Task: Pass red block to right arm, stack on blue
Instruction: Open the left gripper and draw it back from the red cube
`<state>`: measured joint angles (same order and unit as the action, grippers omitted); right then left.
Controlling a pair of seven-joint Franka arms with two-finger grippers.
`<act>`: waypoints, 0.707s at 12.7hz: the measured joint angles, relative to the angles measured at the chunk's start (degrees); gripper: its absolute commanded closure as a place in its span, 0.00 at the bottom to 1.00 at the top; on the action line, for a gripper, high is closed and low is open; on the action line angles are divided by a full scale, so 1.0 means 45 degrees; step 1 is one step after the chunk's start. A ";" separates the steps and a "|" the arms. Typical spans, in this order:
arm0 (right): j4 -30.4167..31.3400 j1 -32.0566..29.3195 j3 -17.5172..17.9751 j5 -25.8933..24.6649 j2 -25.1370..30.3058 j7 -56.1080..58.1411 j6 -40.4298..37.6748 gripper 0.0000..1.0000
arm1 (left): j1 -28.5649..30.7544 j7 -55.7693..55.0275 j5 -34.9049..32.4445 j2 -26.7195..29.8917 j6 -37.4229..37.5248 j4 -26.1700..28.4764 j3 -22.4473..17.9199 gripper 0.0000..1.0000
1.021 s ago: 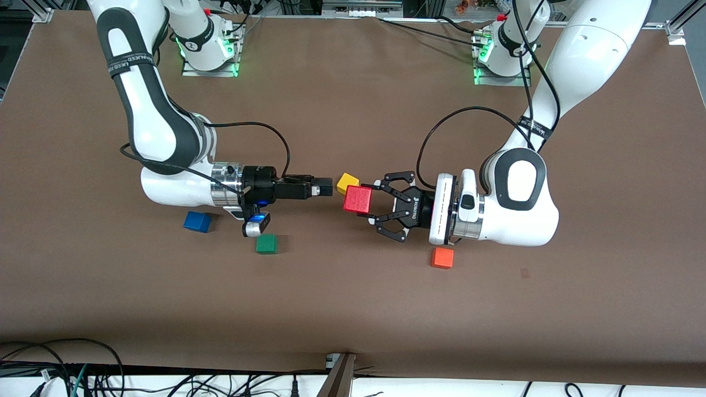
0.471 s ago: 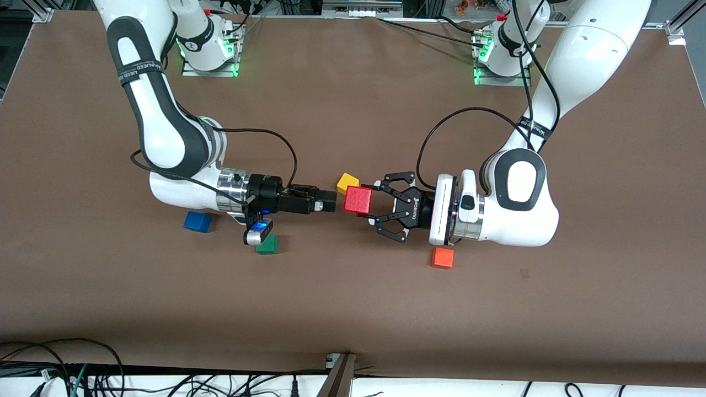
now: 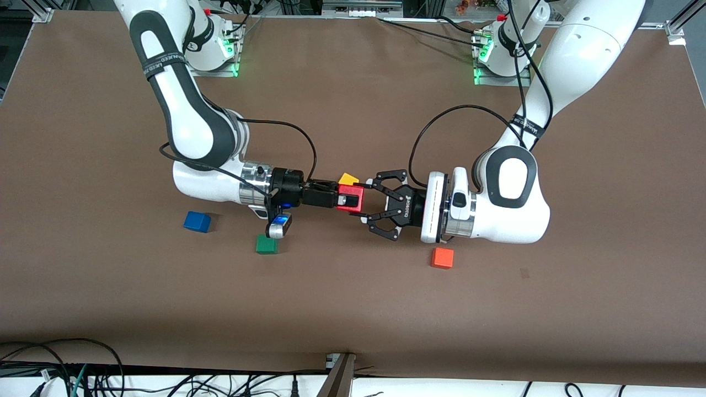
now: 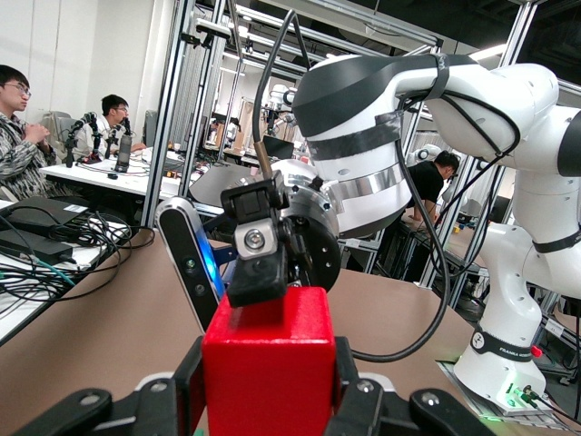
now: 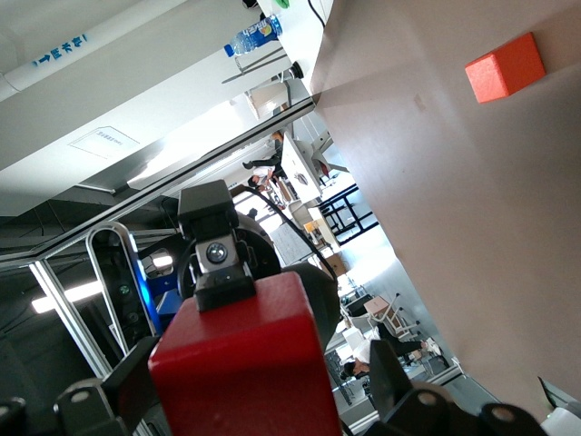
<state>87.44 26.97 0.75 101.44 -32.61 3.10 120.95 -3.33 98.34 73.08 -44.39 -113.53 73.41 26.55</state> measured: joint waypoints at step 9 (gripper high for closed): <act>-0.0043 -0.0023 -0.0033 0.0000 -0.0011 0.0498 0.0002 0.81 | -0.0027 -0.0278 0.0055 -0.0086 -0.0073 -0.0107 -0.0008 0.01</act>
<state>87.25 26.87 0.60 101.44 -32.66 5.34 120.96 -3.45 97.09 73.33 -44.78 -113.86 72.93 26.51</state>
